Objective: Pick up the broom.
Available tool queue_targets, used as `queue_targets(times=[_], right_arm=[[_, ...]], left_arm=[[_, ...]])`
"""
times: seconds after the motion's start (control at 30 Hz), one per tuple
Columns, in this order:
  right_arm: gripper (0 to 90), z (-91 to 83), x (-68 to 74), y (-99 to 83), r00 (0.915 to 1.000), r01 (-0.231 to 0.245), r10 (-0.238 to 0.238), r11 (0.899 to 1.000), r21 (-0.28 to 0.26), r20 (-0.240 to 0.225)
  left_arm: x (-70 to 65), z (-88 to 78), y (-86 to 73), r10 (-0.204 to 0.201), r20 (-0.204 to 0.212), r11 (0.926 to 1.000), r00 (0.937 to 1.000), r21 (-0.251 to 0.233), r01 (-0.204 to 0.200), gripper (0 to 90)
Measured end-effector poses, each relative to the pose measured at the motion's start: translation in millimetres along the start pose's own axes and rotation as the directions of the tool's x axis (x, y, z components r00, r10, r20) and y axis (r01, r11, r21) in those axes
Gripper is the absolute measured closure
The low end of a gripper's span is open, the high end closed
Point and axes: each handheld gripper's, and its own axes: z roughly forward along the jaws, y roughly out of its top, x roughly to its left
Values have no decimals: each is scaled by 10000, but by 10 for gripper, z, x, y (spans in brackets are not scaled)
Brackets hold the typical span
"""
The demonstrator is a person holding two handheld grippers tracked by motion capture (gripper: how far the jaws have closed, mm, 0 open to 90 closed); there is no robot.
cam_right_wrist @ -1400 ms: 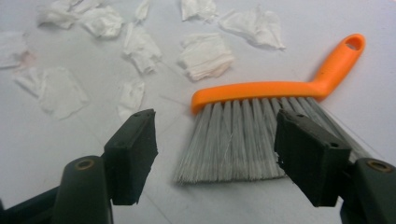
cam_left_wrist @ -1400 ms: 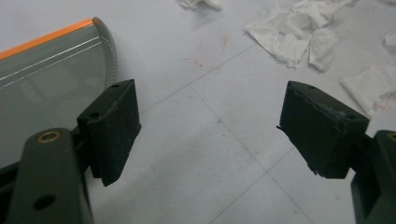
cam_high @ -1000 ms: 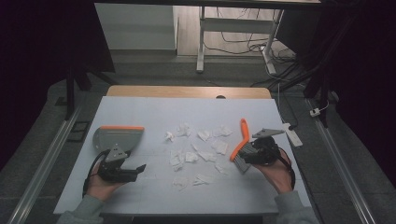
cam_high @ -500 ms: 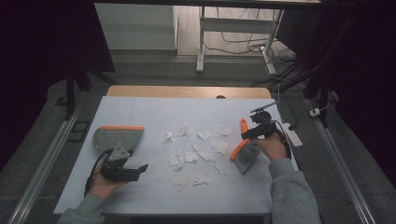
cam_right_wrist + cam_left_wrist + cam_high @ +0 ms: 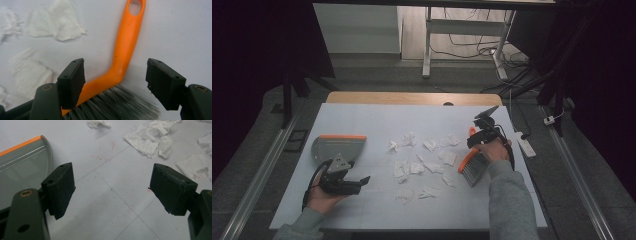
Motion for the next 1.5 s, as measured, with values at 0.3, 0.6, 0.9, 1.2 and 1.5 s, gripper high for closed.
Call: queue_targets(times=[0.3,0.6,0.9,1.2,1.5], right_arm=[[384,203,32,69,9968,-690,660,9955,657,457],[504,238,16,66,9888,-1400,1337,9850,1011,660],[638,266,44,75,9809,-1802,1703,9774,1105,939],[702,254,19,57,9823,-1753,1670,9793,1017,849],[705,114,-81,-25,9947,-1014,1023,9911,863,-60]], left_arm=[[-7,-7,-7,70,27,10000,10000,-4,-70,209],[-23,-5,-12,101,105,9999,9999,25,-101,208],[-24,2,-13,114,89,9999,9999,54,-115,208],[-20,-6,-20,106,69,9999,9999,39,-107,209],[-19,0,-21,128,62,9999,9999,87,-129,208]])
